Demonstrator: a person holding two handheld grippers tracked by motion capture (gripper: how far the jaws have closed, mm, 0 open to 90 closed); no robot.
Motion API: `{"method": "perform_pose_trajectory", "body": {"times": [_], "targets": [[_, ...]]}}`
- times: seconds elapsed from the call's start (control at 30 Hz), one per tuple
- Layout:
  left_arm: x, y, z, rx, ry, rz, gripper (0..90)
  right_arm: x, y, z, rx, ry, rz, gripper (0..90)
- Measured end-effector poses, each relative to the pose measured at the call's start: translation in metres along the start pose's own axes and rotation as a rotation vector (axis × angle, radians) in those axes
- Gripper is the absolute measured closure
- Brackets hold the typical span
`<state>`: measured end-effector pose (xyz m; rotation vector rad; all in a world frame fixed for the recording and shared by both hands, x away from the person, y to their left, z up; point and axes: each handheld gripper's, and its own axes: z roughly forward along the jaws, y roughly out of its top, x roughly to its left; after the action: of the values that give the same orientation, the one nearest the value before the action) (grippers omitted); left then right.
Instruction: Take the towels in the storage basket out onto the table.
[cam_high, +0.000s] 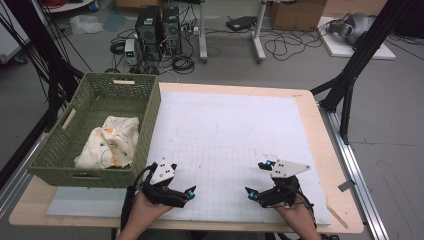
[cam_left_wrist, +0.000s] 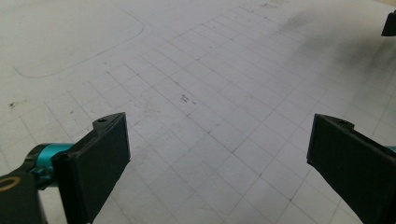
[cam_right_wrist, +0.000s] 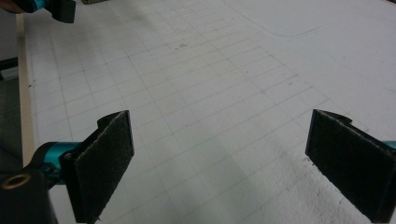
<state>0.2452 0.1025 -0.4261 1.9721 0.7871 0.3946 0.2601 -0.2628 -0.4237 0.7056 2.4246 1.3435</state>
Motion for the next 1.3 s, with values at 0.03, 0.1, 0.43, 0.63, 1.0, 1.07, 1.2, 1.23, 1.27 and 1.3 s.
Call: {"method": "perform_pose_trajectory", "body": {"times": [0.03,0.1,0.43,0.63,1.0,1.07,1.2,1.23,1.27,1.3], "targets": [[0.0001,0.0000,0.0002,0.000,0.000,-0.001,6.3,-0.0004,0.0000,0.0003,-0.002,-0.001,-0.002,7.0],[0.0002,0.0000,0.0003,-0.002,-0.001,-0.002,6.3,-0.0004,0.0000,0.0002,-0.001,-0.001,0.000,7.0],[-0.0008,-0.0003,-0.0007,-0.002,-0.003,-0.002,6.3,0.0010,0.0001,-0.0005,-0.003,0.000,-0.005,7.0],[-0.0020,-0.0005,-0.0012,-0.002,-0.004,-0.001,6.3,0.0021,0.0002,-0.0013,-0.007,0.000,0.000,7.0],[-0.0017,-0.0001,-0.0009,-0.001,-0.006,-0.002,6.3,0.0017,0.0002,-0.0014,-0.005,0.003,-0.002,7.0],[-0.0020,-0.0001,-0.0007,-0.002,-0.008,-0.002,6.4,0.0018,0.0001,-0.0015,-0.007,0.002,-0.003,7.0],[-0.0021,0.0001,-0.0009,-0.003,-0.011,-0.001,6.3,0.0017,0.0001,-0.0017,-0.007,0.002,-0.004,7.0],[-0.0021,0.0001,-0.0009,-0.003,-0.011,-0.001,6.3,0.0017,0.0001,-0.0017,-0.007,0.002,-0.004,7.0],[-0.0019,0.0001,-0.0011,-0.003,-0.011,-0.002,6.3,0.0017,0.0001,-0.0017,-0.007,0.001,-0.004,7.0],[-0.0017,0.0002,-0.0014,-0.004,-0.013,-0.003,6.4,0.0019,0.0001,-0.0014,-0.007,0.002,-0.002,7.0]]}}
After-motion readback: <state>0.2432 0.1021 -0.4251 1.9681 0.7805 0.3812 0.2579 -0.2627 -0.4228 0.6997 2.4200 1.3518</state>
